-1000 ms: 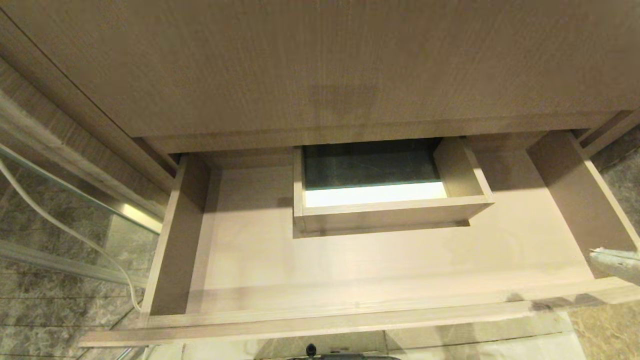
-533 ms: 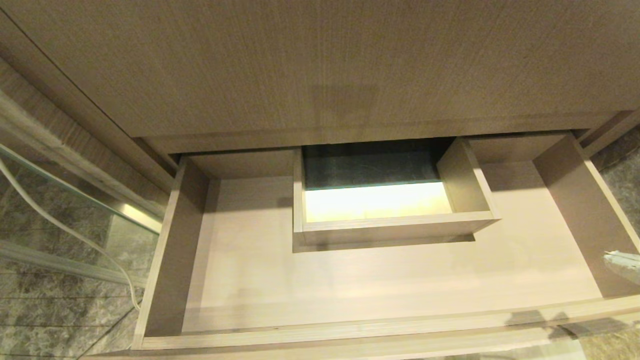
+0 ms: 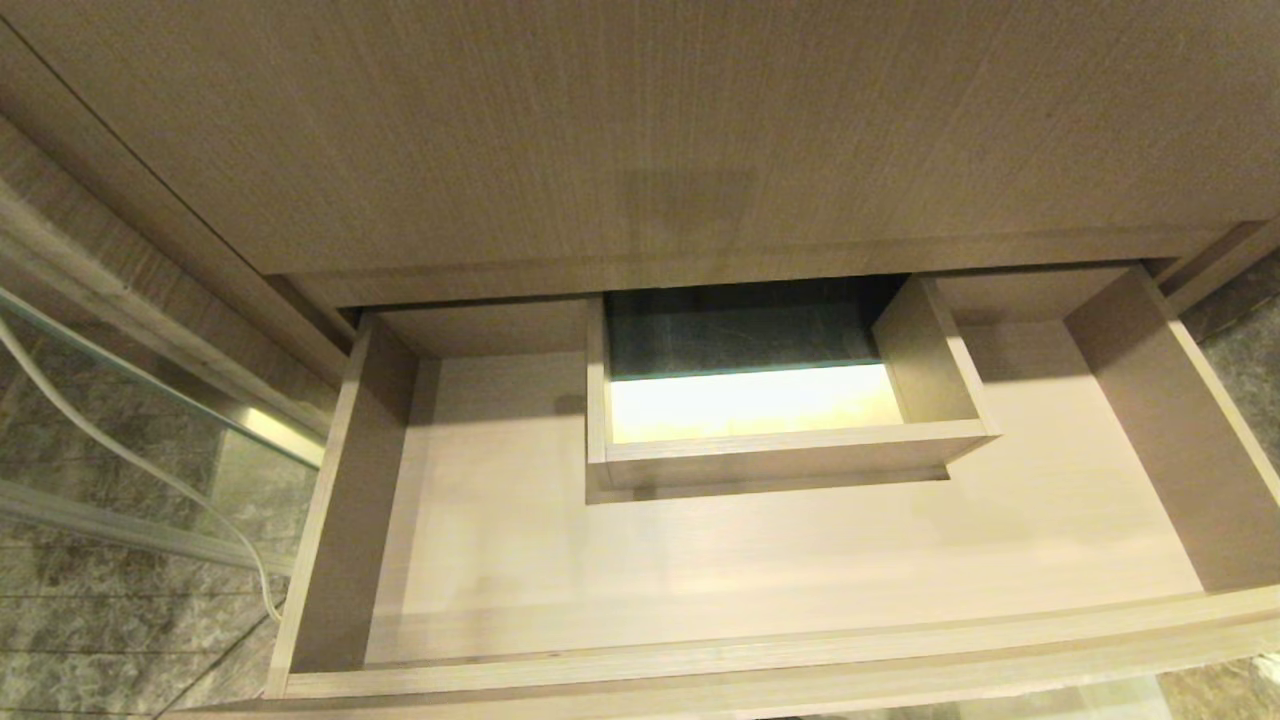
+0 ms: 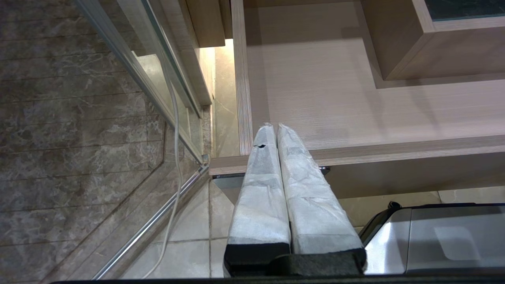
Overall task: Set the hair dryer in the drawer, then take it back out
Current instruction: Pick up the hairdryer
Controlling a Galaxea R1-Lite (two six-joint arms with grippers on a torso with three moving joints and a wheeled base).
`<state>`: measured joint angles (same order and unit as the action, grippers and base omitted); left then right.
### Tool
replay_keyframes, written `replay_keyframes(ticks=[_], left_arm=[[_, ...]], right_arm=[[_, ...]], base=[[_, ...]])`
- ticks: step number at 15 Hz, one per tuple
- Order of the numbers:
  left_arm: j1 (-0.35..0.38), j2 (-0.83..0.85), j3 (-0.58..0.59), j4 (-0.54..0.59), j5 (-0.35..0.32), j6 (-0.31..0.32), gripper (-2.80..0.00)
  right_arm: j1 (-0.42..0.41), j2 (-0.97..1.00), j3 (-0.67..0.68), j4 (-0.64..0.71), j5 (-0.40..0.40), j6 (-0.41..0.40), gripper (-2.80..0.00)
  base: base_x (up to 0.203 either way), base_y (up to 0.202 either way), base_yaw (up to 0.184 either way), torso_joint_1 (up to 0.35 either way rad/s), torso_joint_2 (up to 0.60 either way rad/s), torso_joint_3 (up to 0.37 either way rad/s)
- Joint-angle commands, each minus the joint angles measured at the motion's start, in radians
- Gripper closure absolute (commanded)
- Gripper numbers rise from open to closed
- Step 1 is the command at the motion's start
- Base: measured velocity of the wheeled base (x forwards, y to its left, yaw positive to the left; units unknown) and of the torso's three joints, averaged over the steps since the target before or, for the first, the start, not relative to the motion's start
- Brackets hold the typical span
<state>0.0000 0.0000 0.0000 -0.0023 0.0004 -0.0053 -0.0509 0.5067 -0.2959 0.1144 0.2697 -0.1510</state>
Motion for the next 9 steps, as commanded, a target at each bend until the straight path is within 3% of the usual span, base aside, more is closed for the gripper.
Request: replay_keyframes(ticks=[1,5,9], left_arm=[[0.0,0.002,0.0,-0.001,0.001,-0.001,0.0],[0.0,0.0,0.0,-0.001,0.0,-0.001,0.0],[0.0,0.002,-0.001,-0.001,0.0,-0.001,0.0]], right_arm=[[0.015,-0.191,0.077,0.001,-0.027,0.013,0.0],[0.042,-0.384,0.229,-0.005,-0.225,0.038,0.0],[0.052,-0.511,0.27,-0.059,-0.254,0.072,0.0]], base=[[0.0,0.0,0.0,0.0,0.0,0.0],[0.0,0.0,0.0,0.0,0.0,0.0],[0.0,0.0,0.0,0.0,0.0,0.0]])
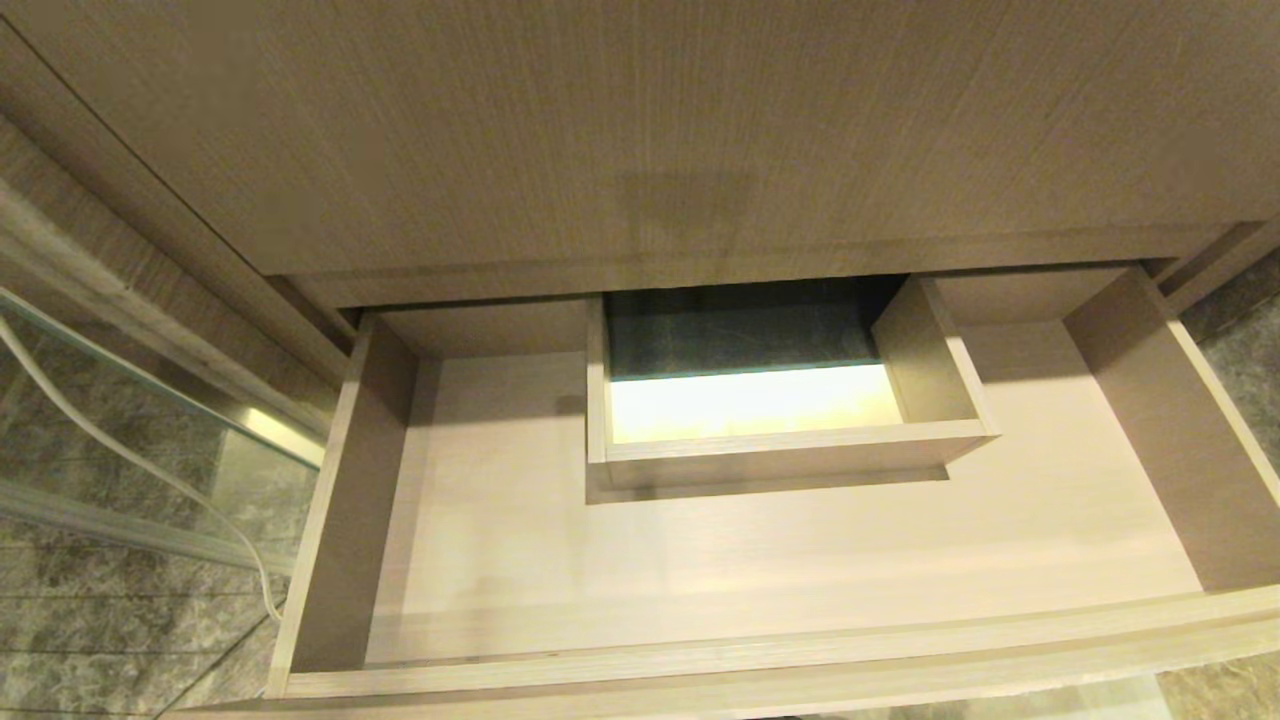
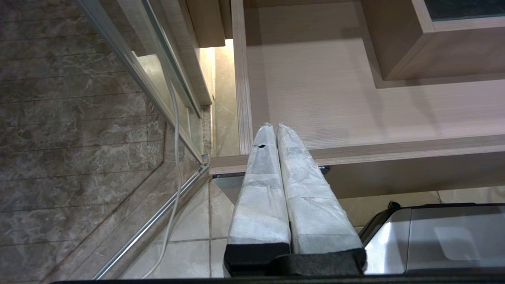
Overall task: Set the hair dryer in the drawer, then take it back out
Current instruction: Pick up the hairdryer
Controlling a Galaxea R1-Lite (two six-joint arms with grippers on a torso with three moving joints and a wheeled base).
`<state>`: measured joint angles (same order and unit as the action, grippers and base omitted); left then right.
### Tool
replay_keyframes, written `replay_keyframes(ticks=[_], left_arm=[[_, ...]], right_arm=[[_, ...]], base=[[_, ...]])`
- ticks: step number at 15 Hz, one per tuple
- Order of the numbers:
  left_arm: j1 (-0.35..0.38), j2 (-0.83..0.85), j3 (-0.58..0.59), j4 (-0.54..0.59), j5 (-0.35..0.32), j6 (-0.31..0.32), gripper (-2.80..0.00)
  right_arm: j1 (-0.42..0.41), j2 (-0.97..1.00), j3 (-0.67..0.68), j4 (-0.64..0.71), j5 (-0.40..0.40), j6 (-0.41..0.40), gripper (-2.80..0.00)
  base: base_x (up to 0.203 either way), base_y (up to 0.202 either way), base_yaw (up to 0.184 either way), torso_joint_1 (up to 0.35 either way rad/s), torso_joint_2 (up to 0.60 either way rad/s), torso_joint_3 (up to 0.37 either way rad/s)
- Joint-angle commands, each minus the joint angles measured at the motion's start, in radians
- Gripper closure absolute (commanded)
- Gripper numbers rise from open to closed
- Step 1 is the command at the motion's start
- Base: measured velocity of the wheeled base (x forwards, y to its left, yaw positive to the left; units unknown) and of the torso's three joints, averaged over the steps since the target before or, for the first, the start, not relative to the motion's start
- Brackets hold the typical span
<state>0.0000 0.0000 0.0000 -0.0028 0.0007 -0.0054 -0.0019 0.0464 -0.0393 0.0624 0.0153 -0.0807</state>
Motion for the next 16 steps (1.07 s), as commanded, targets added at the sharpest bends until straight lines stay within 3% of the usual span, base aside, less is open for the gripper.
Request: replay_keyframes(ticks=[1,16], left_arm=[[0.0,0.001,0.0,0.0,0.001,-0.001,0.0],[0.0,0.0,0.0,0.0,0.0,-0.001,0.0]], right_arm=[[0.003,-0.048,0.019,-0.016,-0.003,0.02,0.0],[0.002,-0.048,0.03,-0.047,-0.008,0.043,0.0]], base=[[0.0,0.0,0.0,0.0,0.0,0.0],[0.0,0.0,0.0,0.0,0.0,0.0]])
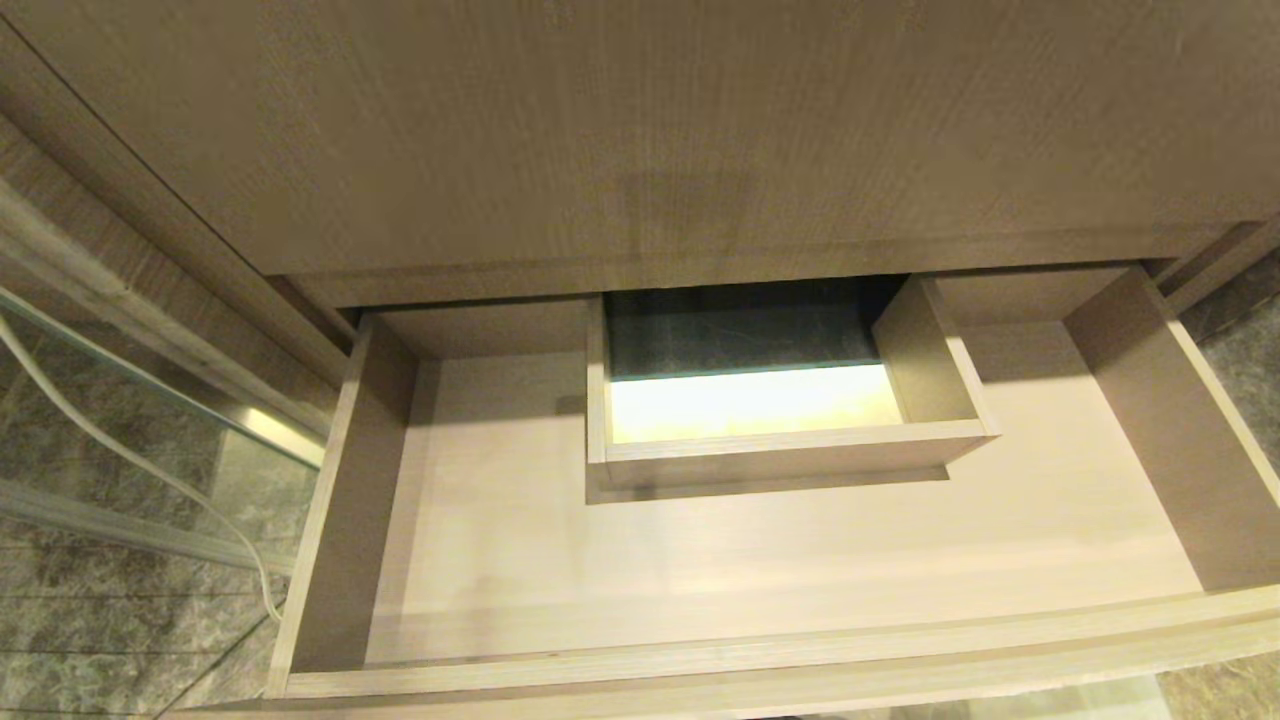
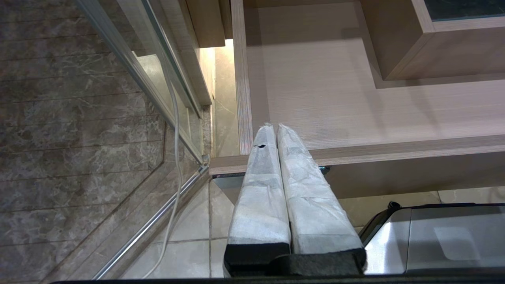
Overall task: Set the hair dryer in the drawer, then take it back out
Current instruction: Pick up the hairdryer
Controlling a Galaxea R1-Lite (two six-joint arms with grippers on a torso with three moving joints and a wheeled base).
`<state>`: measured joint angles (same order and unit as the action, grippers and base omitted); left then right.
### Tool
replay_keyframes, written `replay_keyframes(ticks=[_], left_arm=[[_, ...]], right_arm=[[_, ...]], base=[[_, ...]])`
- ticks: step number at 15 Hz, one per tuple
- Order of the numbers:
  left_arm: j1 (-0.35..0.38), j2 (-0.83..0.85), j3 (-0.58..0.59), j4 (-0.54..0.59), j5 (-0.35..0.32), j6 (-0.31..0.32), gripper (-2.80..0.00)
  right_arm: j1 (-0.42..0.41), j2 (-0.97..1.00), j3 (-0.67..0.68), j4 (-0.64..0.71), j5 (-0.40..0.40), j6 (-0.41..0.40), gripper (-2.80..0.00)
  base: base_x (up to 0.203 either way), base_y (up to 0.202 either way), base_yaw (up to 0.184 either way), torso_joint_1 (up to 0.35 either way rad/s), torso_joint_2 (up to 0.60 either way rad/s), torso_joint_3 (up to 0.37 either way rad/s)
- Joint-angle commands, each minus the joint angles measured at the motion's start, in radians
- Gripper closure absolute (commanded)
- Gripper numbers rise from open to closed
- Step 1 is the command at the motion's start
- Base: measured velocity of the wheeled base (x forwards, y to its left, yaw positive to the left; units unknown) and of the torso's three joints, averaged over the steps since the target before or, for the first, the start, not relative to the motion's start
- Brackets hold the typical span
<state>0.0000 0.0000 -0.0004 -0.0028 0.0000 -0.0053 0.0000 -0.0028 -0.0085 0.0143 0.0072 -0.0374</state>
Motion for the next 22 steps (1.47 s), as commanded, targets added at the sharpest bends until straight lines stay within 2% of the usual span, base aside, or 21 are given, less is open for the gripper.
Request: replay_keyframes(ticks=[1,15,20,22], left_arm=[[0.0,0.0,0.0,0.0,0.001,-0.001,0.0],[0.0,0.002,0.0,0.0,0.001,-0.001,0.0],[0.0,0.002,0.0,0.0,0.002,-0.001,0.0],[0.0,0.002,-0.001,0.0,0.001,-0.001,0.0]], right_arm=[[0.0,0.001,0.001,-0.002,0.002,-0.004,0.0],[0.0,0.001,0.007,-0.014,0.0,-0.002,0.0],[0.0,0.001,0.007,-0.013,-0.001,-0.001,0.0],[0.0,0.001,0.007,-0.013,-0.002,-0.001,0.0]], base=[[0.0,0.0,0.0,0.0,0.0,0.0],[0.0,0.0,0.0,0.0,0.0,0.0],[0.0,0.0,0.0,0.196,-0.11,-0.1],[0.0,0.0,0.0,0.27,-0.48,-0.278]])
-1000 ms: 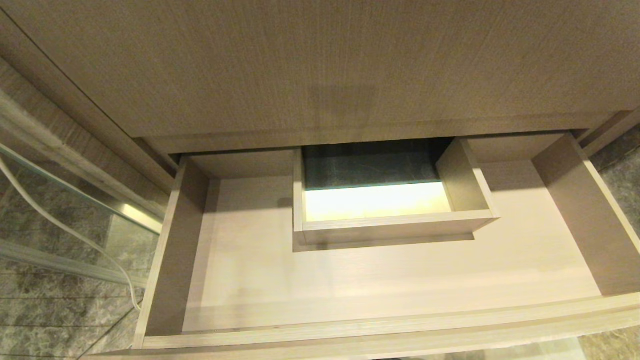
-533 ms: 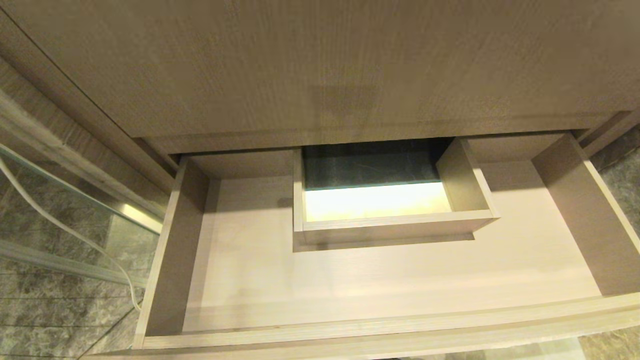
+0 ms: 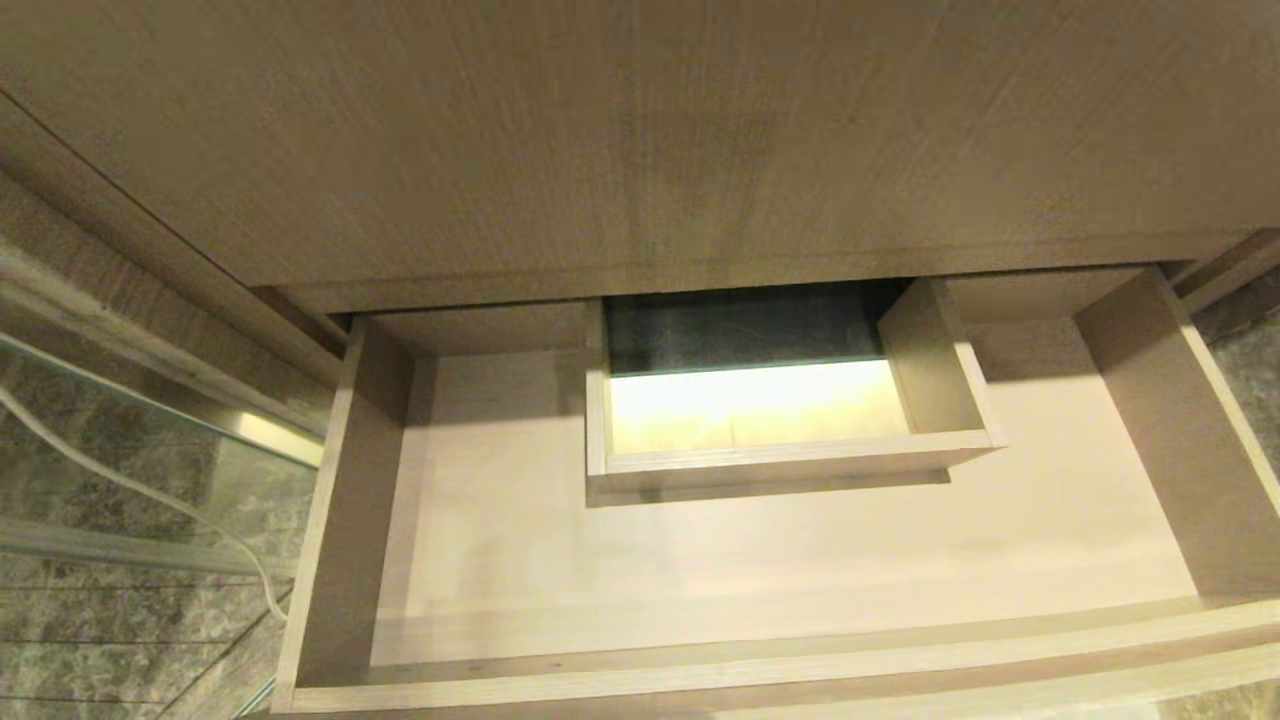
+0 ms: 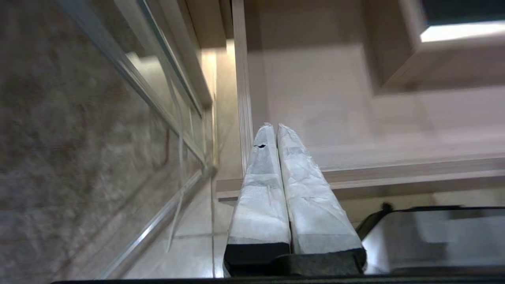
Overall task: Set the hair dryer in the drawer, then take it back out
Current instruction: Pick up the hairdryer
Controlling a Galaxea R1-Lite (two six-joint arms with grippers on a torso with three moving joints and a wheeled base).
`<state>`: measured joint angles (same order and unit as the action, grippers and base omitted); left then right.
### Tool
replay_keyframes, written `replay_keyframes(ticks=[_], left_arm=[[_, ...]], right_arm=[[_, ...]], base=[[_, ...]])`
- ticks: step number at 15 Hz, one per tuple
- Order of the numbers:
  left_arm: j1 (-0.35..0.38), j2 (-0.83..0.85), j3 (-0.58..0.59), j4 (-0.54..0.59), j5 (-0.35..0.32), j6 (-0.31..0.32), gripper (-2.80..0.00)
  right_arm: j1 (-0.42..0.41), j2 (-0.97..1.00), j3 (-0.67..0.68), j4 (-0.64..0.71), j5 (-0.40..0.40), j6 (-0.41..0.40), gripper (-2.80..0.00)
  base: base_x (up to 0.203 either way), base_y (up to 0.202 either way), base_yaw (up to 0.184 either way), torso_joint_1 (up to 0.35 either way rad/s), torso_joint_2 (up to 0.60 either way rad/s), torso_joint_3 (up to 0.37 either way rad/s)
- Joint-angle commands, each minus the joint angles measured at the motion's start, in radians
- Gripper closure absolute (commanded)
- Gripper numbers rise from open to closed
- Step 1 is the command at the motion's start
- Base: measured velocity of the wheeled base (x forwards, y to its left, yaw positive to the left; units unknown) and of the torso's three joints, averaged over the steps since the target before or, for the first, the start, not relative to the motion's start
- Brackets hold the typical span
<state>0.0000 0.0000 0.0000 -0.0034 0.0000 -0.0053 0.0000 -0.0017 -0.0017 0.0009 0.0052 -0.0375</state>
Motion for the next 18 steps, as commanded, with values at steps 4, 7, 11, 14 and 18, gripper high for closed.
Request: replay_keyframes(ticks=[4,7,11,14,18], left_arm=[[0.0,0.001,0.0,0.0,0.001,-0.001,0.0],[0.0,0.002,0.0,0.0,0.001,-0.001,0.0],[0.0,0.0,-0.001,0.0,0.002,-0.001,0.0],[0.0,0.0,0.0,0.0,0.002,-0.001,0.0],[0.0,0.0,0.0,0.0,0.001,-0.001,0.0]], right_arm=[[0.0,0.0,0.0,0.001,0.001,-0.001,0.0],[0.0,0.0,0.0,0.001,0.001,-0.001,0.0],[0.0,0.0,0.0,-0.001,0.001,-0.001,0.0],[0.0,0.0,0.0,0.001,-0.001,-0.001,0.0],[0.0,0.0,0.0,0.001,0.001,-0.001,0.0]], base=[[0.0,0.0,0.0,0.159,-0.54,-0.149],[0.0,0.0,0.0,0.201,-0.44,-0.203],[0.0,0.0,0.0,0.122,-0.49,-0.22],[0.0,0.0,0.0,0.431,-0.48,-0.242],[0.0,0.0,0.0,0.291,-0.51,-0.243]])
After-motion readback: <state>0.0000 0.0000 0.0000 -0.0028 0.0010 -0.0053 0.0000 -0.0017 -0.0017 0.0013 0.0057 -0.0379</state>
